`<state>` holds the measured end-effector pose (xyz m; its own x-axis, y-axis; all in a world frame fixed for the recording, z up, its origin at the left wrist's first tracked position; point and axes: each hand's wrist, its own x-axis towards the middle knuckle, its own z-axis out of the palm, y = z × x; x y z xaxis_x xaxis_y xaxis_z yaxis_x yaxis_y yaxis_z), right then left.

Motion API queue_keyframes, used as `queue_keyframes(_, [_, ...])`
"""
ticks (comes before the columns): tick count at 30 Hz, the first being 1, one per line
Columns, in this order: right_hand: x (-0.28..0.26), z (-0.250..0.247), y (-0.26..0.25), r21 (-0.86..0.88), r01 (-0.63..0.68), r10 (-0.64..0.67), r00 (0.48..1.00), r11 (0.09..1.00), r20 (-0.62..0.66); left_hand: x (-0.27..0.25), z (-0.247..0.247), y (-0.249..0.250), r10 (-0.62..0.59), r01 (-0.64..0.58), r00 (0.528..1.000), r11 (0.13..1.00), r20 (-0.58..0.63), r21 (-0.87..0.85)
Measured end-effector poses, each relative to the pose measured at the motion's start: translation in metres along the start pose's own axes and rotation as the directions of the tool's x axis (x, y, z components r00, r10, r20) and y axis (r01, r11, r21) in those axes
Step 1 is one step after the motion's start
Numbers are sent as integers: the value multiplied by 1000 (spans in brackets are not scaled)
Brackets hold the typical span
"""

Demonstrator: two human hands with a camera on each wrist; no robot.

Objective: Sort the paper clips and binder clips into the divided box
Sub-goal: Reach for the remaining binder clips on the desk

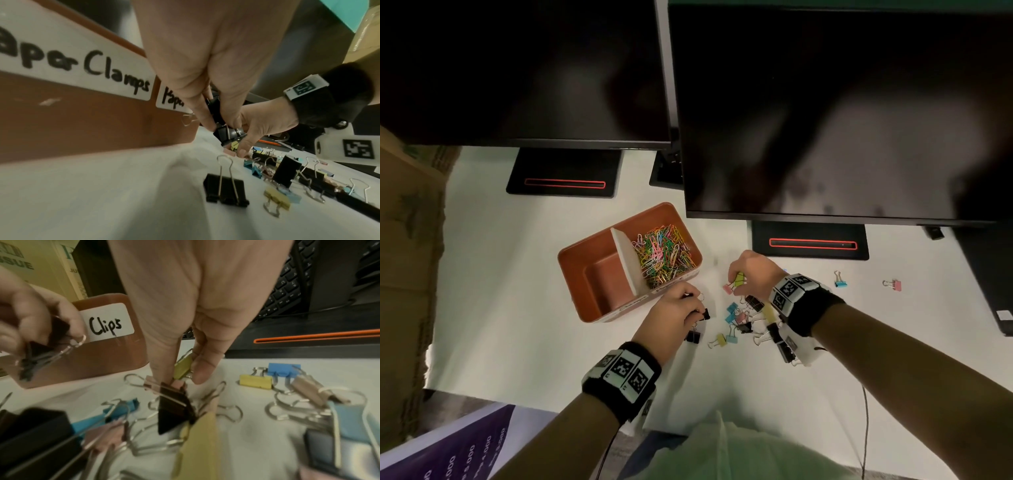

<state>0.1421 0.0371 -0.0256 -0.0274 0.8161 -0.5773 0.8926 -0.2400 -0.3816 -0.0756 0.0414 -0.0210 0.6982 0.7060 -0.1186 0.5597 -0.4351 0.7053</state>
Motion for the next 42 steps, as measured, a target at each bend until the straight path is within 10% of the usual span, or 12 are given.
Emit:
queue_keyframes(9, [1, 2, -1, 13, 5, -5, 1000, 1000, 9, -6, -30, 20, 110, -120, 987, 989, -121, -82])
queue_keyframes(18, [-21, -6, -6, 100, 69, -62, 996, 993, -69, -25, -77, 5, -33, -21, 951, 985, -306, -172])
queue_keyframes(26, [-35, -40, -119, 94, 429, -391, 879, 898, -274, -37, -127, -22, -287, 213, 820, 956, -495, -203])
queue_keyframes(32, [-7, -25, -180, 175, 408, -350, 891, 896, -288, -31, -136, -39, -430, 407, 878, 902, -211, -143])
queue_keyframes(37, [-29, -34, -107, 199, 263, -179, 916, 944, -359, -38, -127, -9, -202, 196, 930, 979, -306, -52])
queue_keyframes(42, [-53, -19, -2, 21, -6, 9, 986, 1000, -164, -38, -67, 8, -6, 7, 1000, 994, 5, -108])
